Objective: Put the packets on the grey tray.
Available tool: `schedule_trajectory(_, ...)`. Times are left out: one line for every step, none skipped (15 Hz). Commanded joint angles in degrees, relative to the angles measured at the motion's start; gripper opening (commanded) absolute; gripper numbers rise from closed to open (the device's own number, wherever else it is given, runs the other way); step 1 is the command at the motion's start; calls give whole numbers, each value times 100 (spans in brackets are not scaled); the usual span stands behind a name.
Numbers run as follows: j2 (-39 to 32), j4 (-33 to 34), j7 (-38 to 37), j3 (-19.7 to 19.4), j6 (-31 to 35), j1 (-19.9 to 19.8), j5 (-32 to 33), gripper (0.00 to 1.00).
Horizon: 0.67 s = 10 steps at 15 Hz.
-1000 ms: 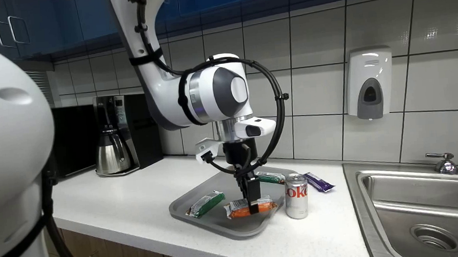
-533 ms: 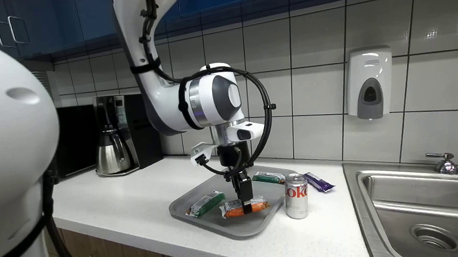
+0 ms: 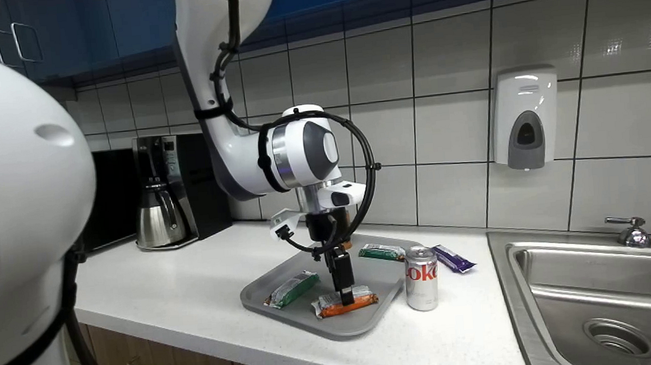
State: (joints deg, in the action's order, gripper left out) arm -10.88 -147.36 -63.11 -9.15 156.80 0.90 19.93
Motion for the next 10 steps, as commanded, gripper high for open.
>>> schedule_trajectory(212, 43, 179, -45, -342, 60, -163, 97)
schedule_trajectory(298, 41, 239, -37, -421, 41, -196, 100)
schedule_trajectory(368, 50, 297, -21, -504, 22, -235, 100)
schedule_trajectory(438, 79, 344, -15, -585, 3, -250, 100)
schedule_trajectory(524, 135, 408, 6, -733, -24, -302, 100)
schedule_trajectory(594, 193, 438, 18, -845, -48, -333, 100)
schedule_trajectory(646, 287, 473, 27, -989, -75, -372, 100)
schedule_trajectory(698, 383, 477, 32, -1092, -100, -385, 100)
schedule_trajectory(739, 495, 514, 43, -1222, -134, -427, 100)
schedule_trajectory(769, 618, 523, 48, -1327, -167, -460, 100)
